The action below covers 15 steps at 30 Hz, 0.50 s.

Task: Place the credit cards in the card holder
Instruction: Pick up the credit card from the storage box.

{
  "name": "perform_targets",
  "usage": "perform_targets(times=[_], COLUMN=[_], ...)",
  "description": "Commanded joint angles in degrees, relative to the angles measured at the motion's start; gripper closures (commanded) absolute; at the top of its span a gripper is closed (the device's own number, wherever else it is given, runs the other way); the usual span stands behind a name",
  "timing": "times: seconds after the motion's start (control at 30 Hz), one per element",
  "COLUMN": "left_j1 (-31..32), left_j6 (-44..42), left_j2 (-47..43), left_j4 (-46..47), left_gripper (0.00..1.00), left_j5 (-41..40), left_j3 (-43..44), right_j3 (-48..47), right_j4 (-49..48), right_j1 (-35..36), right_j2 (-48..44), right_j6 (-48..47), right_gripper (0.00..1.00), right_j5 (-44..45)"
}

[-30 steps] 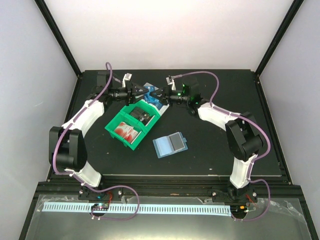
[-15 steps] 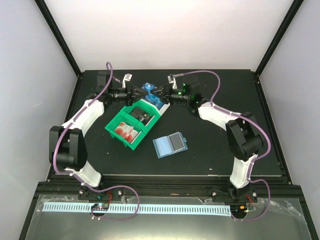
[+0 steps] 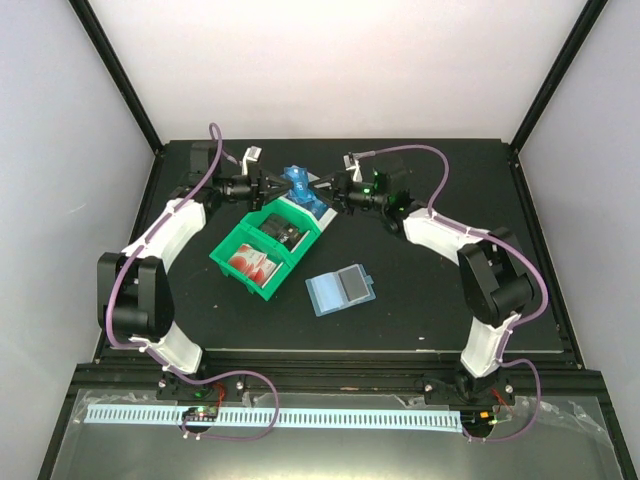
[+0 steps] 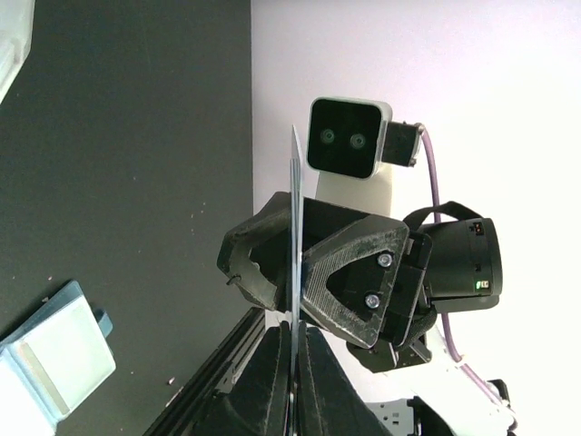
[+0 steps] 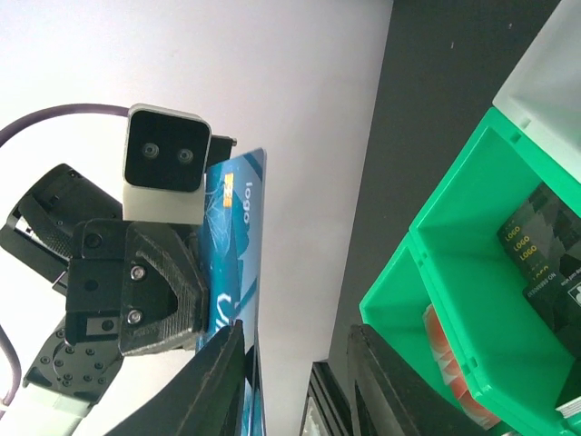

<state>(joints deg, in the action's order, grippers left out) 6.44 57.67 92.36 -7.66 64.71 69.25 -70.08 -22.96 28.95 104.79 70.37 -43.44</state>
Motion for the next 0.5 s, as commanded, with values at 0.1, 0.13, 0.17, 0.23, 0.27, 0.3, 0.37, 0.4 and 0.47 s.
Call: perform_targets(times=[0.1, 0.13, 0.17, 0.23, 0.27, 0.3, 0.37, 0.4, 0.47], left_j1=[-1.3, -1.3, -1.3, -1.3, -1.3, -1.3, -1.4, -1.4, -1.3], left_j6=[2.0, 2.2, 2.5, 2.9, 3.0, 3.2, 3.2, 3.3, 3.2], left_j2=[-2.7, -2.9, -3.0, -3.3, -3.4, -3.4, -3.7, -3.7, -3.7], left_j4=[3.8, 4.2, 4.5, 5.1, 5.4, 5.6, 5.8, 5.7, 5.9], left_gripper=[0.98, 0.98, 0.98, 0.98, 0.98, 0.98, 0.98, 0.98, 0.98], left_j5=[2.1, 2.2, 2.3, 2.5, 2.6, 2.6, 2.6, 2.6, 2.7], left_j3=[3.1, 3.1, 3.1, 3.1, 3.2, 3.2, 3.2, 3.1, 3.1], right_j3=[4.7, 4.8, 4.9, 4.9, 4.9, 4.8, 4.8, 4.6, 3.8], right_j4=[-1.6, -1.6, -1.6, -1.8, -1.9, -2.0, -2.8, -2.9, -2.3], right_j1=[-0.3, -0.3, -0.3, -0.3, -0.3, -0.3, -0.3, -0.2, -0.2], right_j2=[-4.2, -4.5, -4.6, -4.6, -4.6, -4.6, -4.8, -4.8, -4.8], right_j6=[-0.3, -0.4, -0.5, -0.4, -0.3, -0.3, -0.1, -0.4, -1.3], right_gripper=[0.70, 0.70, 0.71, 0.73, 0.74, 0.74, 0.74, 0.74, 0.73], right_j5=[0.2, 0.3, 0.2, -0.3, -0.5, -0.7, -1.4, -1.7, -2.7])
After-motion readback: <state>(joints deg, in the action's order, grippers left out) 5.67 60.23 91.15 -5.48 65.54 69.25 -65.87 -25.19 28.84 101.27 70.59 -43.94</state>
